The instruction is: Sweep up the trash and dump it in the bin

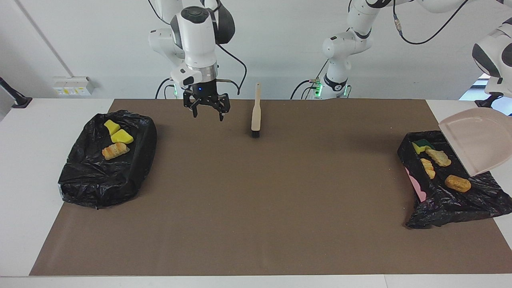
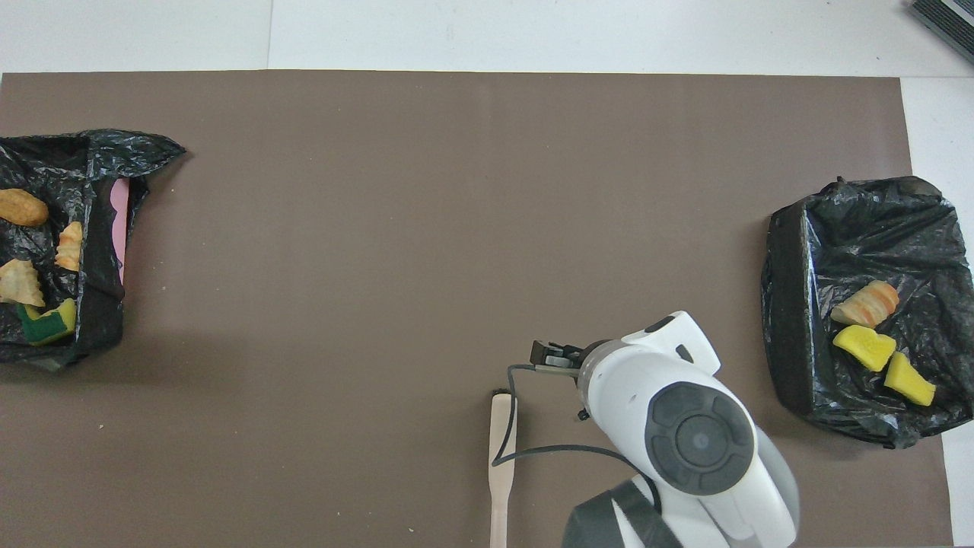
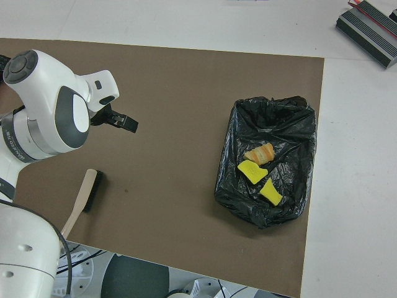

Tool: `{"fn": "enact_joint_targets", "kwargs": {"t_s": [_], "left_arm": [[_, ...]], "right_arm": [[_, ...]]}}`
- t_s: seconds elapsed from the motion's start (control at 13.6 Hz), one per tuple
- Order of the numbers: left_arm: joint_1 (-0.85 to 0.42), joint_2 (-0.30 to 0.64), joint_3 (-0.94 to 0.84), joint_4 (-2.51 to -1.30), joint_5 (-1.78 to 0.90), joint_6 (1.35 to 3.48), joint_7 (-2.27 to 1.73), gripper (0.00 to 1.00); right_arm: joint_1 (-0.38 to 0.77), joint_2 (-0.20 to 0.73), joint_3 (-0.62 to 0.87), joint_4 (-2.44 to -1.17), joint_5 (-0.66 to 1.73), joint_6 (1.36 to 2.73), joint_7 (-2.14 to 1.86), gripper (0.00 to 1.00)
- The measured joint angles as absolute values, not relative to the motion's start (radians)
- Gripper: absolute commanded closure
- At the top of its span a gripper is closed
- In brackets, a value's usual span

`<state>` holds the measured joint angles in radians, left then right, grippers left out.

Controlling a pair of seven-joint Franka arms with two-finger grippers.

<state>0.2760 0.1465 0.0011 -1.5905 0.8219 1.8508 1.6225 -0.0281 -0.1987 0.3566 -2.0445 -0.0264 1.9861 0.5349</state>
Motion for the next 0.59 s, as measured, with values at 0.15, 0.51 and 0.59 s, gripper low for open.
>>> {"fn": "enact_joint_targets", "kwargs": {"t_s": [0.15, 0.51, 0.59], "left_arm": [[0.245, 0.142, -0.001, -1.591, 0.733, 1.780, 1.600, 1.00], [0.203, 0.116, -0.004, -1.664, 0.462, 1.728, 1.325, 1.00], [0.183, 0.103, -0.005, -1.698, 0.427, 1.728, 1.241, 1.00]], "right_arm": [[-0.019, -0.199, 0.271, -1.988, -0.029, 1.937, 0.458, 0.00], [0.022, -0.197, 0.114, -1.893, -0.051, 1.845, 0.352, 0.00], [0.058, -0.197, 0.059, -1.870, -0.061, 1.818, 0.337, 0.00]]}}
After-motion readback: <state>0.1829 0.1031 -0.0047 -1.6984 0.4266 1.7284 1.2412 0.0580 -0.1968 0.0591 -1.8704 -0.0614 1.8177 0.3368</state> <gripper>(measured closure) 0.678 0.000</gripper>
